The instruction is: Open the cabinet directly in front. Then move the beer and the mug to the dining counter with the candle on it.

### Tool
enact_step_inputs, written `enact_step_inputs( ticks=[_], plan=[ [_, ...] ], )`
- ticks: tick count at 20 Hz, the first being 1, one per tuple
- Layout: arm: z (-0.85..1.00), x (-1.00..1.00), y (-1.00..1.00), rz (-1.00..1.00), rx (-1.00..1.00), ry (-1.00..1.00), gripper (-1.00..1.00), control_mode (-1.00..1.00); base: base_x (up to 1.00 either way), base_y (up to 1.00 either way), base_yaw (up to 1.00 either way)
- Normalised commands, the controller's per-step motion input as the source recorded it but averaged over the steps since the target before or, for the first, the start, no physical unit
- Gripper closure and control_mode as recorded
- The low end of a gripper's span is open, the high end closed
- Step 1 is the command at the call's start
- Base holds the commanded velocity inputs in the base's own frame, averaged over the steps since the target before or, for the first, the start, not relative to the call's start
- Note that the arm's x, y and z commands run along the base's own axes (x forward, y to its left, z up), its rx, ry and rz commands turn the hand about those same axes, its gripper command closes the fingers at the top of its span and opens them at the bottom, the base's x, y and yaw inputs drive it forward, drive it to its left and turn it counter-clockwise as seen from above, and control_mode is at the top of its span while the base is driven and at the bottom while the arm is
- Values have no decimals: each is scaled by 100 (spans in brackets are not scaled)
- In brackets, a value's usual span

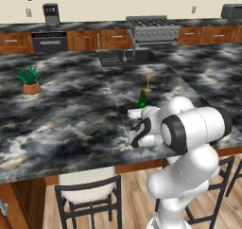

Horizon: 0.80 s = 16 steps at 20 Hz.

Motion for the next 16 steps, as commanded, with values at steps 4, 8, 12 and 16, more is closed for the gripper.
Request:
enact_step_inputs(
  ticks=[4,8,12,16],
  plan=[
    [-16,0,0,0,0,-1,100,-100,0,0,0],
    [0,0,0,0,0,0,-100,-100,0,0,0],
    [0,0,0,0,0,0,-100,-100,0,0,0],
    [3,0,0,0,0,0,-100,-100,0,0,0]
  ],
)
